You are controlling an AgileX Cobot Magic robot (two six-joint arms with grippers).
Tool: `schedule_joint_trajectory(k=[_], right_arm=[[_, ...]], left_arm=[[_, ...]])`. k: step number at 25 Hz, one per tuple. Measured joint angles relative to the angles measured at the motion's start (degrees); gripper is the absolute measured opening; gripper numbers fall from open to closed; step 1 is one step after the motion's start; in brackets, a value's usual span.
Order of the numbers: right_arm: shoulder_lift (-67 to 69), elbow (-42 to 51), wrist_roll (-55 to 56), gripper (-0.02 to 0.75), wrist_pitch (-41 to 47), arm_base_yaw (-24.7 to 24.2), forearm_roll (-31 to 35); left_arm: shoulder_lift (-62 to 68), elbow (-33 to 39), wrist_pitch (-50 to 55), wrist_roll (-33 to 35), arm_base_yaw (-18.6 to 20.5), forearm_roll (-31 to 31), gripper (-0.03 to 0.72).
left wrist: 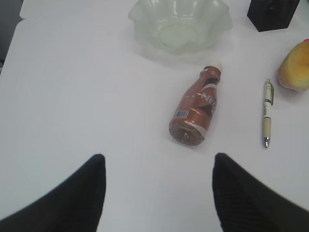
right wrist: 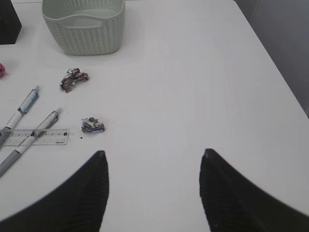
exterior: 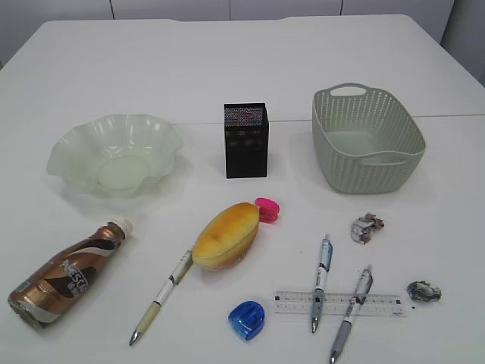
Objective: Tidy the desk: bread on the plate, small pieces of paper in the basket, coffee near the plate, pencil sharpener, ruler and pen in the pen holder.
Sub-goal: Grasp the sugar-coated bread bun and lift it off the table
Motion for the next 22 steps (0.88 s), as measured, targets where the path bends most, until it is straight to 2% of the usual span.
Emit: schedule_joint_trajectory(k=[22], right_arm=[[0.0,0.0,0.0,0.467,0.0,0.0,0.0]], left_arm=[[0.0,0.0,0.0,0.0,-0.1,0.0,0.497]])
